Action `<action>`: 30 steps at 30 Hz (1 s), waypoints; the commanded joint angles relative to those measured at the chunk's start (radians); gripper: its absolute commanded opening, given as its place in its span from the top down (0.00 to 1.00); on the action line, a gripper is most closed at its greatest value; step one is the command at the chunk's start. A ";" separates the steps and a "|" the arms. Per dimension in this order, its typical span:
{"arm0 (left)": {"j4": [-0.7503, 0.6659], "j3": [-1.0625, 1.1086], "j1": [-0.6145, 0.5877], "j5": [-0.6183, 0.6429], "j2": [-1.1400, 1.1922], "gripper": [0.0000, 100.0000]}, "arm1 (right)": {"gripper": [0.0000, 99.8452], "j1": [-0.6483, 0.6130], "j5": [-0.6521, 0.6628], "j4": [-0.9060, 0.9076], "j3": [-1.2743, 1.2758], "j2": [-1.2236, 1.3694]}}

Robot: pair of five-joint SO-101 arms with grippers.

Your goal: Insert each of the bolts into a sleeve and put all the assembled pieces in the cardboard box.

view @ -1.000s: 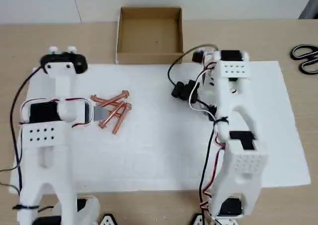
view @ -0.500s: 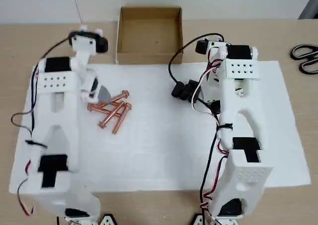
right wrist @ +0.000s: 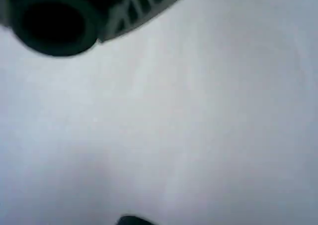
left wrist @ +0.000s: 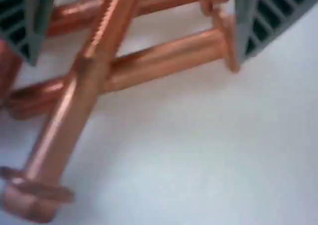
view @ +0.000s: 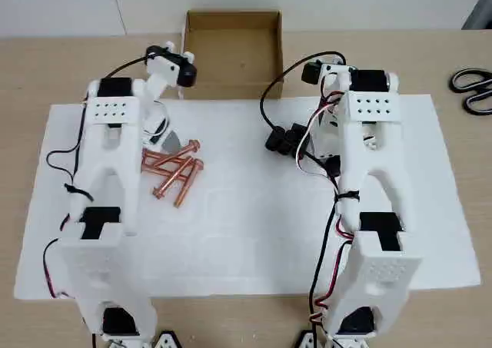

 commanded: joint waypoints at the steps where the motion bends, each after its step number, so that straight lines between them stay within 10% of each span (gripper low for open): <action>1: -0.029 -0.051 0.028 -0.005 -0.002 0.76 | 1.00 0.001 0.006 0.021 -0.005 -0.065; 19: -0.140 -0.054 0.046 0.055 0.140 0.76 | 1.00 0.001 0.003 0.021 -0.005 -0.062; 30: -0.153 -0.053 0.084 0.058 0.170 0.99 | 1.00 0.001 0.003 0.021 -0.003 -0.062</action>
